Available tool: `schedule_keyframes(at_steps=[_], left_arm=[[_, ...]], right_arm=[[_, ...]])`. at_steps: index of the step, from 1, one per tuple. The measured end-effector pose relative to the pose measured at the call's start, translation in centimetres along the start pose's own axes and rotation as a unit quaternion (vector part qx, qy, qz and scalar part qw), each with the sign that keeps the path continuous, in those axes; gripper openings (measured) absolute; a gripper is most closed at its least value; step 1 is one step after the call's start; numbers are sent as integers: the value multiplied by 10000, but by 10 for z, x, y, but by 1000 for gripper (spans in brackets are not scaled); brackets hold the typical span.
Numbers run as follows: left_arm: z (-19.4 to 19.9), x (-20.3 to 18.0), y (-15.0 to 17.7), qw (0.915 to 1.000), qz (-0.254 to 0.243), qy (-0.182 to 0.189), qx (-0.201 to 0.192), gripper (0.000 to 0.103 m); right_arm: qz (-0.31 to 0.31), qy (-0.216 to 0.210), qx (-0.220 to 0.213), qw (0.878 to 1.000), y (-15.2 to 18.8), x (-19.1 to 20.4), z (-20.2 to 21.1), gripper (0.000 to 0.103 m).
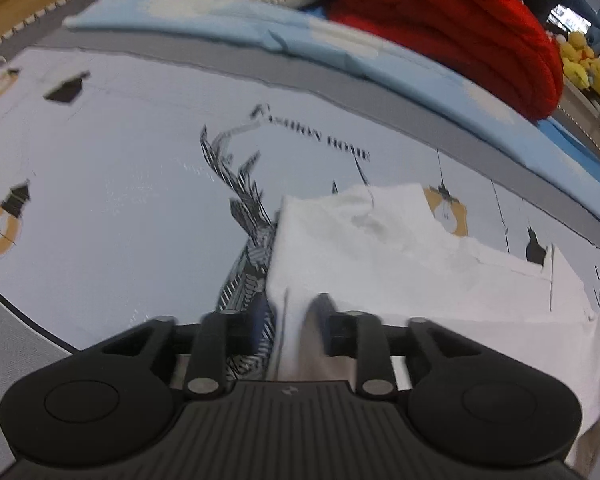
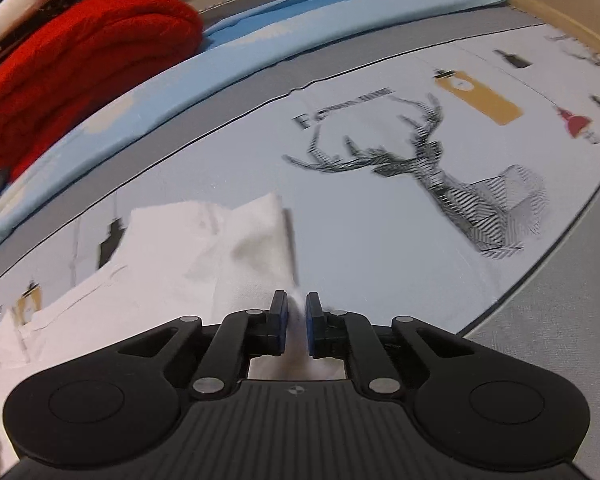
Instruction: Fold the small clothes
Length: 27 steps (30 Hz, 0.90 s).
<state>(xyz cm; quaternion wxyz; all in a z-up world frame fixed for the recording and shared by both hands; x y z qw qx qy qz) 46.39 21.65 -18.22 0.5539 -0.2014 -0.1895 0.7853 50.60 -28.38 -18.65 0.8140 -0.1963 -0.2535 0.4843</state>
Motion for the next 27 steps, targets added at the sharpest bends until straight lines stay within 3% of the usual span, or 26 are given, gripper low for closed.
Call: schedule_keyframes(at_steps=[3,6,11,14,18,23,27], left_arm=[[11,2,-7,9995,-25,-141,-276,37],[23,-2,-15,9982,-6,38,-593,37],[32,-24,-18,9951,-252,581,-762,37],[29,-34,-15,9937,-346,846,-645,37],[14,-42,-4,9937,-445,999,-251,37],[-20,-28,24,9937,-91,884,681,34],[-12,-29,17,9941,-121,977,446,36]], right_arm=[[41,318,-263,9991,-6,-5,6,27],[23,271,-535,9982,-11,-4,17,27],[176,-297,-750,9966,-13,14,34,27],[126,-595,-336,9976,-5,20,26,27],[49,-35,508,9987,17,2,-4,28],[17,60,334,9994,10,1,2,29],[-17,89,435,9990,13,1,0,30]])
Point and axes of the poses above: each gripper's, at about its wrist camera, not at the fingertips, and z roughly against the way its jaws point, x to its left, y to its underside, the point moved 8 cm from there along -z, roughly the way its jaws point, and after that the axes turned 7 degrees about -z, right-handed, at the moved point
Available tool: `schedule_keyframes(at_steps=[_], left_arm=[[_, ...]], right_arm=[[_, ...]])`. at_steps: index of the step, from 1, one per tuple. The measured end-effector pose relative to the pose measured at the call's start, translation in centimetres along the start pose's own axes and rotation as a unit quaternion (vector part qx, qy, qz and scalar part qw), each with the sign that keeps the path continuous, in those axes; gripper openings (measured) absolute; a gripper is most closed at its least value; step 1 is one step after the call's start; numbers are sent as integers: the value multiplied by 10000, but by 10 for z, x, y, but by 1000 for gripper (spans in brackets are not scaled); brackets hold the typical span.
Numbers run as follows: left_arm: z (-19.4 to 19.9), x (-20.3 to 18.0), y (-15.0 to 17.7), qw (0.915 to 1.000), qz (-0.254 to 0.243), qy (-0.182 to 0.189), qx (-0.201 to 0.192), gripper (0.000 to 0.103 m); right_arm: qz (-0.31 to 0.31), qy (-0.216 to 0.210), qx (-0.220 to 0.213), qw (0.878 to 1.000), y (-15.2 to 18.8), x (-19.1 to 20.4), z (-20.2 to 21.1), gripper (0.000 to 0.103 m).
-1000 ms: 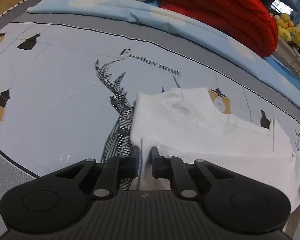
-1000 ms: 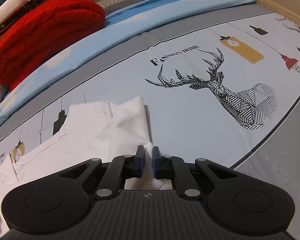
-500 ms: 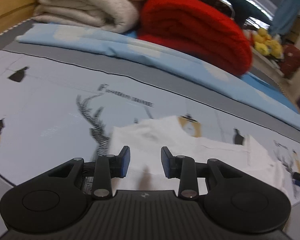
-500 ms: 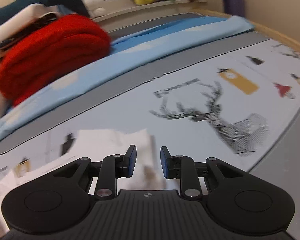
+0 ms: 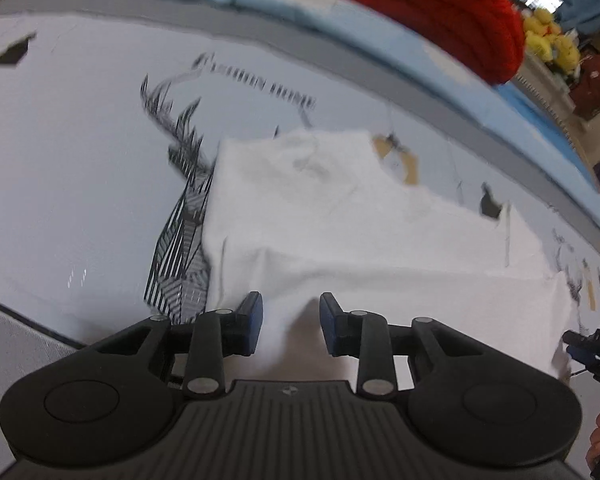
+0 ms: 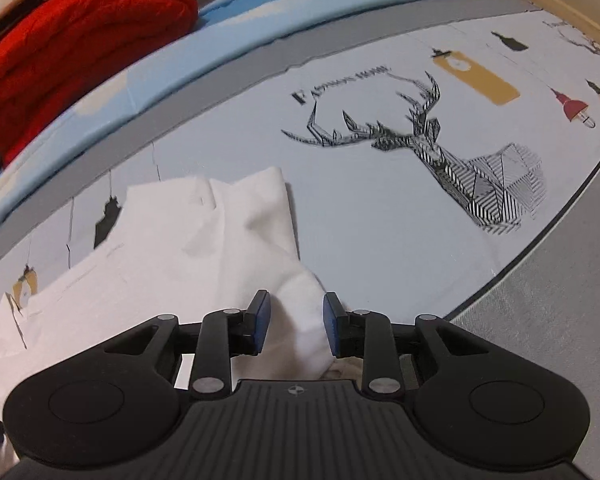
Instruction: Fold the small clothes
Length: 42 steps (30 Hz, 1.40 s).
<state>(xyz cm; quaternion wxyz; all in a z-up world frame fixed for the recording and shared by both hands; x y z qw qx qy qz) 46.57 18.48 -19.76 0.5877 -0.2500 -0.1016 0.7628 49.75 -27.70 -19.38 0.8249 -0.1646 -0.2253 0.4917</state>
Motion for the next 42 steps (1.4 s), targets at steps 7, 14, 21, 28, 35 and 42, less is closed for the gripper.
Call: schedule_keyframes(at_steps=[7,14,21,28,35,42], left_arm=[[26,-10,-15,9987,-58,99,-502,36],[83,-18,-25,9952,-209,100,-950,36],[159,-31,-18,9808,-698,-136,-1815,36],[230,-45,24,9523,-1124,-624,-2767,36],[281,-53,109,9441,-1687,-861,-2700,44],[316,-39,207,9472,-1662,-800,-2624,65]], right_arm=[[70,-38,-356,9993,-10,10,23,30],[247,-273,-810,9960,-21,23,71,30],[662,-685,-1522,9837,-27,35,142,30],[999,-1285,-2606,9516,-5,25,235,35],[1024,-1197,-2462,9563,39,-29,290,43],[1137,-1190,-2132,9630,97,-88,309,44]])
Point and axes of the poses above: each gripper's, at about its wrist camera, not at the fingertips, and z roughly against the way its jaws point, x to its left, y to its underside, the point moved 8 cm from there along -z, roughly the way its jaws point, and after that the axes turned 7 degrees about -z, right-handed, at the moved point
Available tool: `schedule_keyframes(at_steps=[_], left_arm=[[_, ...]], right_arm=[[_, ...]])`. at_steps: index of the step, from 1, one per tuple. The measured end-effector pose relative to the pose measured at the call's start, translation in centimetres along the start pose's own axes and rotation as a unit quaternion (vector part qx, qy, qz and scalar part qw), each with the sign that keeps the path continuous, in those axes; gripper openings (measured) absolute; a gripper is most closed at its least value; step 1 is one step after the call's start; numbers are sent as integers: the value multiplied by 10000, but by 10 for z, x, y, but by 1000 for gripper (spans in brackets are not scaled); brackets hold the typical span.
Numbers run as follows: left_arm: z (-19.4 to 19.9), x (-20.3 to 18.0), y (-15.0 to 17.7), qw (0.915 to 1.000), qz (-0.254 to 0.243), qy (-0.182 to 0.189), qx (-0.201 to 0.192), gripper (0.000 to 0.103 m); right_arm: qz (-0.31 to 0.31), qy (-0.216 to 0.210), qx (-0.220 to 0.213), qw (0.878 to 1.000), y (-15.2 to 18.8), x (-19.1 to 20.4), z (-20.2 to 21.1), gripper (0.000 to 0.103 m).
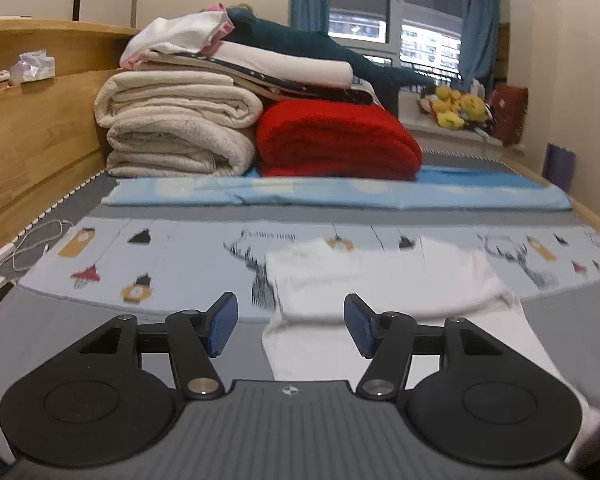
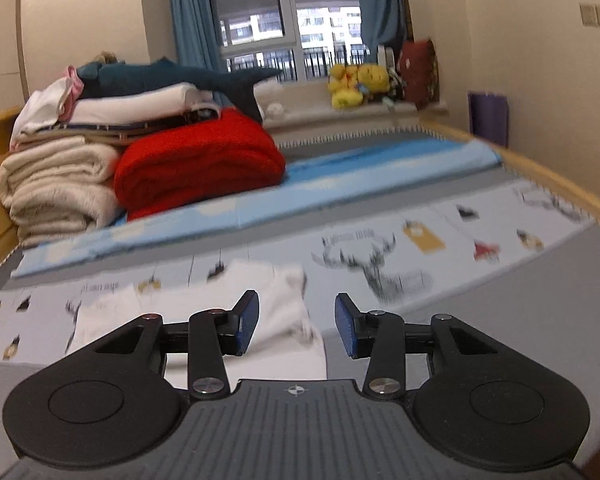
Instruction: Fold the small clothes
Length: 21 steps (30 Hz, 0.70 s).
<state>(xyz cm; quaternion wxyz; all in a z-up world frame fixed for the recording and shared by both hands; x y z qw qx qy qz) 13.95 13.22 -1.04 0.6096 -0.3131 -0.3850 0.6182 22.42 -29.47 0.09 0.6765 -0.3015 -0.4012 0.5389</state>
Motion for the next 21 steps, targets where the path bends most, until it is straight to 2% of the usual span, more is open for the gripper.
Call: schedule_keyframes(at_steps=[3,5,6,8,11,14,16,21], left_arm=[[6,5,34,10000,-26,-78,45,65],[-1,14,56,9988,-65,-312,371,64],[-4,21,66,9975,182,-344,587,64],[-11,36,83,9916,912,-142,902,64],[-25,53,118,9713,1742,79,1619,58],[-35,59,151,9436,2291,360,2364,55],[-39,60,163,9367,2269,357,2643,53],[-44,44,176,9374,1774,511,2952,53]], right_arm=[[-70,84,166,9998,28,-12,6,44],[-100,215,330,9992,50,-22,6,45],[-68,259,432,9987,60,-24,5,45],[-20,433,747,9963,79,-32,-3,45],[-471,440,1234,9903,98,-45,-12,45],[-775,504,1758,9801,122,-54,-20,45],[-756,607,2024,9745,135,-57,-26,45],[-509,1042,2418,9634,157,-67,-37,45]])
Point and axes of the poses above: each gripper's, at about its wrist camera, not at the fingertips, and z roughly against the way its jaws point, x to its left, y to its underside, the point moved 8 cm from there along -z, roughly the way its jaws point, and after that the axes turned 7 degrees about -z, right-handed, at the moved point
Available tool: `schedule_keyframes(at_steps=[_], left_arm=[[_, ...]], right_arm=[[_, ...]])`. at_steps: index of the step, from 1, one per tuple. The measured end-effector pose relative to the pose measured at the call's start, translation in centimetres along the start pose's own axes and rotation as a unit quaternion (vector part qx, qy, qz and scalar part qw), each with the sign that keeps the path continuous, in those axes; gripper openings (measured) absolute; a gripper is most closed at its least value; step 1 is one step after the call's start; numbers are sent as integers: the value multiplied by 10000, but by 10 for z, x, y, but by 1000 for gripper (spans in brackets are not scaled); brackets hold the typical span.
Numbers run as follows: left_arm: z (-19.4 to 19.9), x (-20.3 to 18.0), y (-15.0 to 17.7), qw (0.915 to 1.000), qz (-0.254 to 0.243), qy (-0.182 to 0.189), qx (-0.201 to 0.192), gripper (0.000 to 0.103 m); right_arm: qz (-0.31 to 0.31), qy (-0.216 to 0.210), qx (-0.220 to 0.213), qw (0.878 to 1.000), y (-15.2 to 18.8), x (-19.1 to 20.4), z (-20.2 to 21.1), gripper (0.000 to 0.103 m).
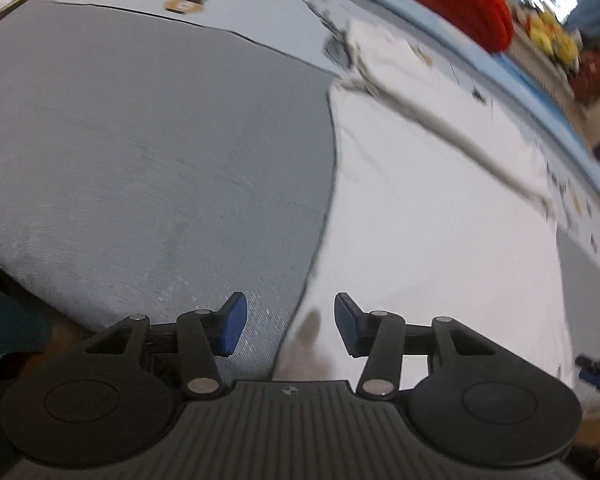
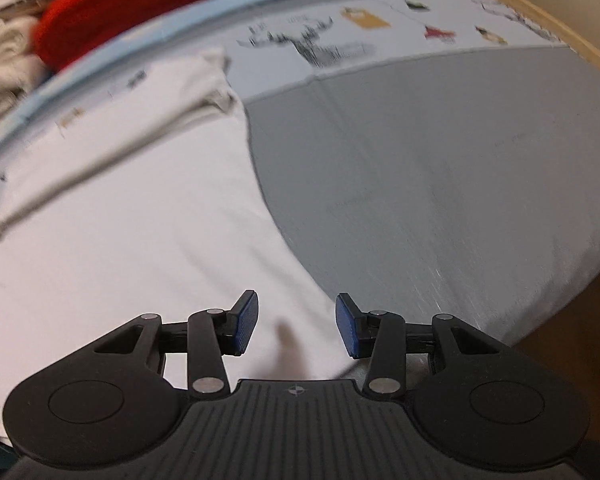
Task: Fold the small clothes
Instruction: 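Grasp the shirt hem corners with the left gripper while the right gripper grasps too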
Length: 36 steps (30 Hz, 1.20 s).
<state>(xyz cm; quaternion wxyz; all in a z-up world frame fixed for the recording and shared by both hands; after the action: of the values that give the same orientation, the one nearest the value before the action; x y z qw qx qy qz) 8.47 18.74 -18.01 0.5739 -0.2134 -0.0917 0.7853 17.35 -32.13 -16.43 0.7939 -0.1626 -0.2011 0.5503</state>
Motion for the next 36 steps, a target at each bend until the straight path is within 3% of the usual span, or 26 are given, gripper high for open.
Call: schedule_keyframes(at_steps=[5,8,10,12,14,15,17,20,22,26,33,34,36], left_arm=[[-17,-6,18,9971,-575,-313,395,47],[-18,-10,23,9940,-932,-420,380,43],[-17,-12,27,9922,-1121,-416,354,20],[-16,-16,29,9914,-1227,-290,358,5],[-13,-15,31,9898,-1355,-332,298,5],[-8,-15,31,9900,-1346,-323,261,5],[-1,-14,28,9919,-1229,-280,174,5],[3,-15,20,9943,-1051,-162,124,5],[-2,-14,23,9945,-995,-136,309,6],[-9,-16,26,9916,-1149,-220,557,9],[-11,-19,22,9900,-1275,-255,539,9],[-11,-20,21,9899,-1295,-255,522,7],[-12,-20,18,9902,-1284,-247,482,6]], right_arm=[[-51,410,321,9986,8,-13,-19,45],[43,672,436,9968,13,-18,-27,44],[77,751,563,9956,18,-21,-34,45],[139,772,518,9956,19,-19,-36,45],[220,792,496,9954,19,-18,-36,40],[215,746,496,9958,19,-17,-36,27],[161,526,520,9971,20,-13,-33,12],[11,351,482,9982,18,-12,-26,11],[-124,257,452,9986,15,-14,-22,11],[-152,473,633,9968,18,-20,-29,22],[42,558,613,9965,17,-16,-29,24],[62,557,617,9965,18,-16,-28,24],[121,484,626,9968,18,-14,-27,11]])
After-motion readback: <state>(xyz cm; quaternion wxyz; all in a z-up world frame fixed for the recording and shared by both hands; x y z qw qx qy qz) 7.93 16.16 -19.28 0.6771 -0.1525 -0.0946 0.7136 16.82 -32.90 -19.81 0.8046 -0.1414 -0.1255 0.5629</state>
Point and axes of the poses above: each gripper's, at about its wrist camera, not at the fingertips, and z roughly against the way its jaws point, x to its left, y to its underside, the point moved 8 cm from there along -z, roughly the way its jaws point, and after that the axes turned 7 degrees about -z, right-handed, at the moved point
